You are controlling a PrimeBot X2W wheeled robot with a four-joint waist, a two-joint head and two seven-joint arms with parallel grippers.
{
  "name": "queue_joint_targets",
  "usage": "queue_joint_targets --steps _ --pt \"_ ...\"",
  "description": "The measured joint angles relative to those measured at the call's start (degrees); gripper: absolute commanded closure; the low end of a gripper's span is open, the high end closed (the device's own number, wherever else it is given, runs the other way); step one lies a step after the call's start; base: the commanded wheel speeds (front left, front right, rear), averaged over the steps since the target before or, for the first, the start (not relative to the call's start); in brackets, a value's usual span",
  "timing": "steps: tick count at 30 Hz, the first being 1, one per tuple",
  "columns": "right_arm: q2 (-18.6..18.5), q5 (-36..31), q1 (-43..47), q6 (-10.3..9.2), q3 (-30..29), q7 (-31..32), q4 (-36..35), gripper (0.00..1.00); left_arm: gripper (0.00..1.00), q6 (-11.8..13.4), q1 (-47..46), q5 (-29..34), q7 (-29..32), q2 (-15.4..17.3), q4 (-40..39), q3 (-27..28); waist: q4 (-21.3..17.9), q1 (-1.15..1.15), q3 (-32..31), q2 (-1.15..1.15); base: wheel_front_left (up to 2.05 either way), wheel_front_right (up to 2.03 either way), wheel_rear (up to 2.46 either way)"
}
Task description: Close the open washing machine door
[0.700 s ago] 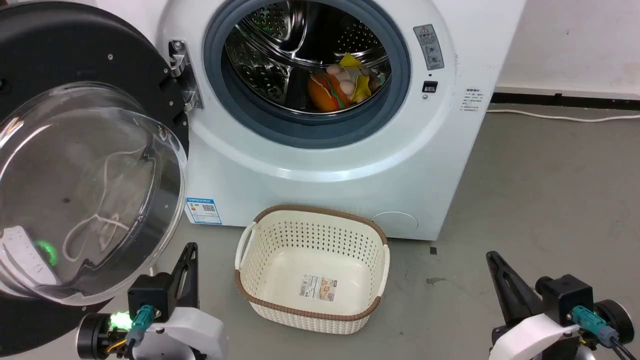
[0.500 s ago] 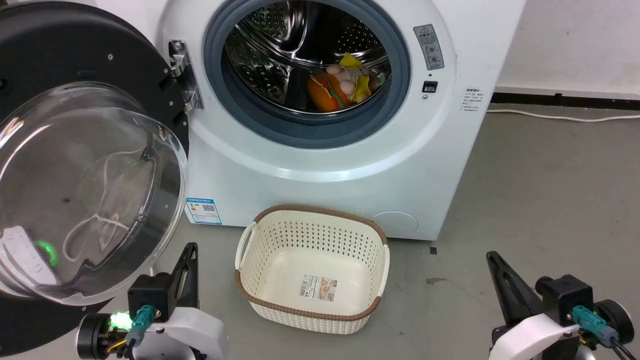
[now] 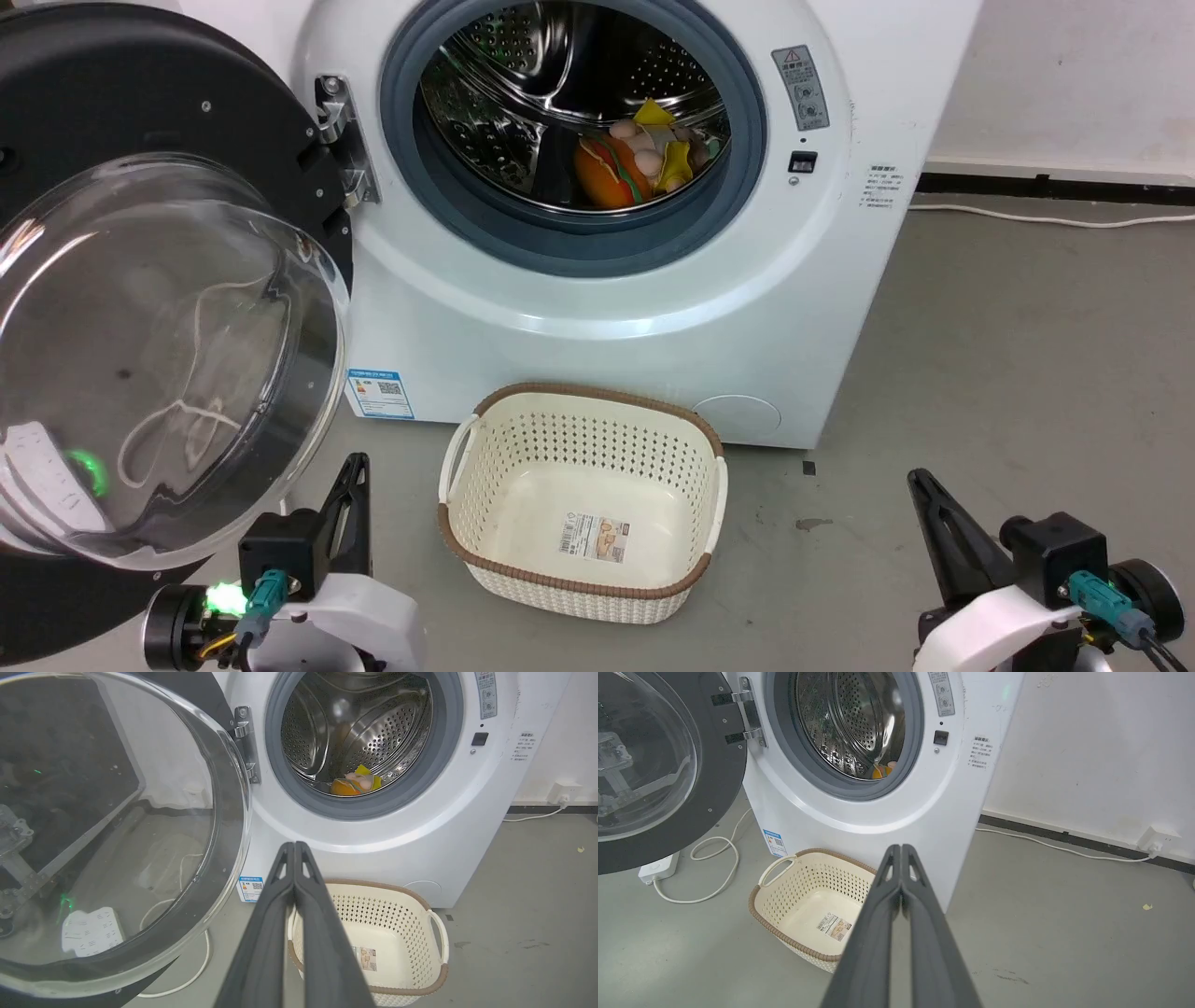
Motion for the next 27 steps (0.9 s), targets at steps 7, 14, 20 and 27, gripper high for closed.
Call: queue_joint_targets --steps 7,14,20,27 --pt "0.0 0.0 0.0 0.00 0.0 0.0 0.0 1.00 1.00 0.0 0.0 0.0 0.0 0.0 0.0 0.0 0.0 0.00 0.0 0.00 0.00 0.00 0.00" --pt "0.0 0.0 0.0 0.00 0.0 0.0 0.0 1.00 1.00 0.0 0.0 0.0 0.0 0.0 0.0 0.0 0.0 0.00 0.0 0.00 0.00 0.00 0.00" --pt "0.0 0.0 0.0 0.00 0.0 0.0 0.0 1.00 1.00 0.0 0.0 0.0 0.0 0.0 0.0 0.0 0.0 0.00 0.0 0.00 0.00 0.00 0.00" --pt "0.0 0.1 0.0 0.00 0.0 0.0 0.1 0.00 0.00 0.0 0.0 0.0 0.0 0.0 0.1 -0.1 0.0 0.00 0.0 0.00 0.00 0.00 0.00"
